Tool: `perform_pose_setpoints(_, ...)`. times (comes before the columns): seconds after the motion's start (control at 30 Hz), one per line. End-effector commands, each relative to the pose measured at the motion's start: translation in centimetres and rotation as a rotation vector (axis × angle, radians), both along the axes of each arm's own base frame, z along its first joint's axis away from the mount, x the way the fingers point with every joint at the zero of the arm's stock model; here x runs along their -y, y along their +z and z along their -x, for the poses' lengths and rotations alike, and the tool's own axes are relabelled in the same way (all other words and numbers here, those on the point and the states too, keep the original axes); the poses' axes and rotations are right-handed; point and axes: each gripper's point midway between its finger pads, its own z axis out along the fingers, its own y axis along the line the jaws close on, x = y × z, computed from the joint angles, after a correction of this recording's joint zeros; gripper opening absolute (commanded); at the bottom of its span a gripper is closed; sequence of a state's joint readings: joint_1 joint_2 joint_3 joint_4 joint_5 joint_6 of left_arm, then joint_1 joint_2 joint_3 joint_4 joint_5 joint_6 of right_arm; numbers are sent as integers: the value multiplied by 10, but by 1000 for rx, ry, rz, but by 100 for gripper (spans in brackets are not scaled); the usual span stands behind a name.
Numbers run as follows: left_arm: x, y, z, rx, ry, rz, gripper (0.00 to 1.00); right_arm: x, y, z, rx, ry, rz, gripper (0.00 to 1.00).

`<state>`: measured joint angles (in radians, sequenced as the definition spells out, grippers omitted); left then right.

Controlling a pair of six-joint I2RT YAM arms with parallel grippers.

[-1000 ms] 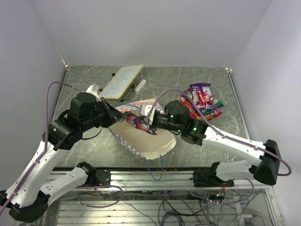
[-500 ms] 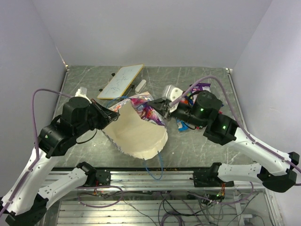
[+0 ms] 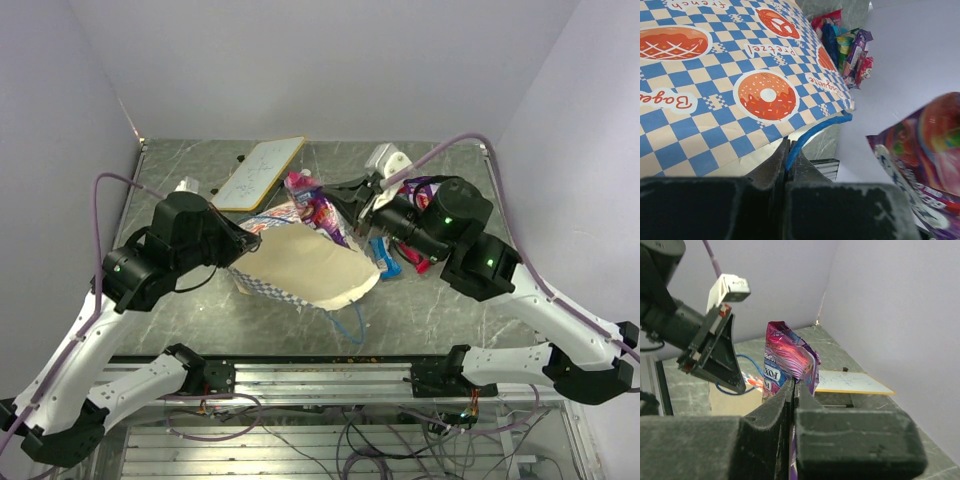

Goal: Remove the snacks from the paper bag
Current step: Take out the snack from the paper bag, then adjust the paper bag at the center of the board, then place the snack at the center of the board.

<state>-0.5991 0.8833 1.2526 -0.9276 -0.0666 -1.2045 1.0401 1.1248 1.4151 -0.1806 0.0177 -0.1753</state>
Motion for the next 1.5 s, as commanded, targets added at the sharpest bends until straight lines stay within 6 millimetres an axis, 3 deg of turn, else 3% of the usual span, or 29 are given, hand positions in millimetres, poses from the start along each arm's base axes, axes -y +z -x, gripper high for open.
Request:
perform_pose_setpoints(0.0,4,11,-7,18,-20,-19,7,31,62,-2,7,-103,-174,0)
perform_pose_setpoints(0.07,8,21,-11,49,-32,-11,7,48,70,-10,-13,-192,-184,0)
perform_pose_setpoints(0.17,22,37,-15,88,-86,28,7,83,62,-29,-44,-401,-148,0)
perform_pose_setpoints(0.3,40,63,-13,123,-157,114,7,134,9,-51,-126,-725,34,0)
perform_pose_setpoints(0.4,49,82,-8,139,-183,217,7,165,-28,-51,-190,-884,100,0)
perform_pose_setpoints(0.53,68,113,-10,194,-226,396,7,186,-56,-41,-262,-942,84,0)
perform_pose_setpoints(0.7,91,140,-17,199,-303,481,7,201,-87,-37,-310,-1023,140,0)
perform_pose_setpoints(0.87,96,165,-23,256,-312,527,7,201,-97,-38,-325,-1037,140,0)
perform_pose_setpoints(1.07,82,111,-25,226,-261,458,7,188,-101,-47,-319,-1017,145,0)
perform_pose_setpoints(1.27,13,43,-34,168,-133,118,7,169,-116,-56,-350,-970,159,0)
perform_pose_setpoints(1.47,-18,-6,-24,66,-151,-122,7,170,-148,-69,-412,-994,240,0)
